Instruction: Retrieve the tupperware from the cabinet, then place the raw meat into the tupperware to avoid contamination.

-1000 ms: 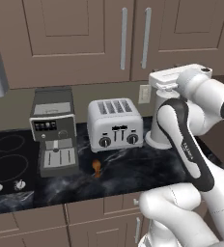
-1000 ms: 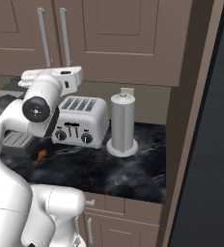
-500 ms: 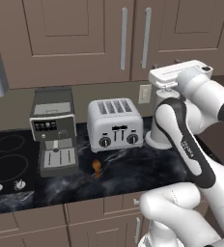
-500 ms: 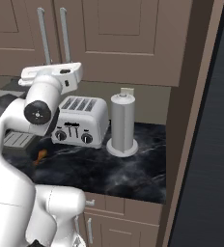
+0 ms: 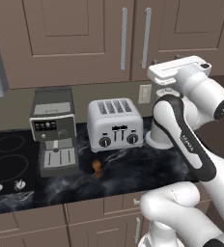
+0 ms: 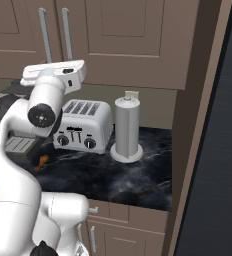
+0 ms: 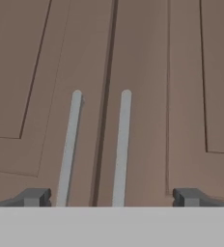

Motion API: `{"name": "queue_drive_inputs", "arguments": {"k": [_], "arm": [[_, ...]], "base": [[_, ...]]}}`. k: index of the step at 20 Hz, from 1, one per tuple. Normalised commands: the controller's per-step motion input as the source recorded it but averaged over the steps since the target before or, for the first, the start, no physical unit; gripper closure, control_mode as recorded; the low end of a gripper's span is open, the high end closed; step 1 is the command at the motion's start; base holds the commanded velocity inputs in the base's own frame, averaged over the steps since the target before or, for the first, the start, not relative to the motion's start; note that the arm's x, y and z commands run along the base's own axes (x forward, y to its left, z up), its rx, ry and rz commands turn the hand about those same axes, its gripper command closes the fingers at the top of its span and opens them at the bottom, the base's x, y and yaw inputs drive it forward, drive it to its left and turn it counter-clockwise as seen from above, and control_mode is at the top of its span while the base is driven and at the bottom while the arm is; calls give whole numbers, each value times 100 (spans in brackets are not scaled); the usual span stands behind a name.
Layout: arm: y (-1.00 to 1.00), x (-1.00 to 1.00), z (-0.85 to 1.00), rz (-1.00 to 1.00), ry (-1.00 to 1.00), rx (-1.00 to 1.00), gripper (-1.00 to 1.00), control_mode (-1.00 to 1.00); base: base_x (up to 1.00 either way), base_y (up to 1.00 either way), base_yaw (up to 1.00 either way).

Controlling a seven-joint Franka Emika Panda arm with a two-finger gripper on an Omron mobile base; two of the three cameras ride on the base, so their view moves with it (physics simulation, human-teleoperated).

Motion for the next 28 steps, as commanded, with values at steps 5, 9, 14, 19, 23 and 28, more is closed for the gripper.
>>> {"name": "queue_drive_inputs", "arguments": {"k": [5, 9, 14, 19, 23, 28], "arm": [[0, 17, 4, 0, -3, 0, -100, -100], [0, 18, 1, 0, -2, 0, -100, -100], [0, 20, 0, 0, -1, 0, -100, -100], [3, 23, 0, 0, 0, 0, -100, -100], [4, 27, 0, -1, 0, 0, -100, -100], [5, 29, 0, -1, 0, 0, -100, -100]], "base": [[0, 0, 0], [0, 0, 0], [0, 0, 0], [0, 0, 0], [0, 0, 0], [0, 0, 0]]}}
